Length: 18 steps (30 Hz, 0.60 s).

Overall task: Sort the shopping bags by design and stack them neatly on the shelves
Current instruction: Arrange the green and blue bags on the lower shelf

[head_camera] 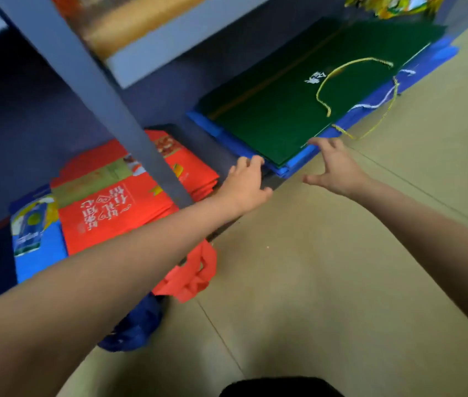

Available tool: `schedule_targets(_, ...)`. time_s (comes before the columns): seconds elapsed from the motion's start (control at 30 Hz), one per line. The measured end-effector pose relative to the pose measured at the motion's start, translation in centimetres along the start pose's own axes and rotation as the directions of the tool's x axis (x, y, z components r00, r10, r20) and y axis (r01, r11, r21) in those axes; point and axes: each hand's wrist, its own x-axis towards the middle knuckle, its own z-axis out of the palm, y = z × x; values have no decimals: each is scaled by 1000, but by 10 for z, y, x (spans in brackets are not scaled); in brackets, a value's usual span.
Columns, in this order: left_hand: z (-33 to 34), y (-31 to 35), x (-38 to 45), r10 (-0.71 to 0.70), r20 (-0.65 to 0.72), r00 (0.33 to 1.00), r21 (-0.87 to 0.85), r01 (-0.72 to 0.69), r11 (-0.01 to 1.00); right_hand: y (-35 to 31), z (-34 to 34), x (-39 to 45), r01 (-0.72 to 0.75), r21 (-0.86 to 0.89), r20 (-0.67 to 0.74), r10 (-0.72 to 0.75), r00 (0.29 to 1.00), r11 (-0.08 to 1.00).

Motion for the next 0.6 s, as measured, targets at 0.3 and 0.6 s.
schedule_targets(0.3, -11, -9, 56, -374, -69, 925, -359, 327, 874, -10, -3, 61, -286, 268, -266, 356, 896, 920)
schedule_targets(0.6, 21, -13, 120, -554, 138, 821, -703, 475, 529, -1, -14, 65, -386, 235, 38, 388, 921, 892)
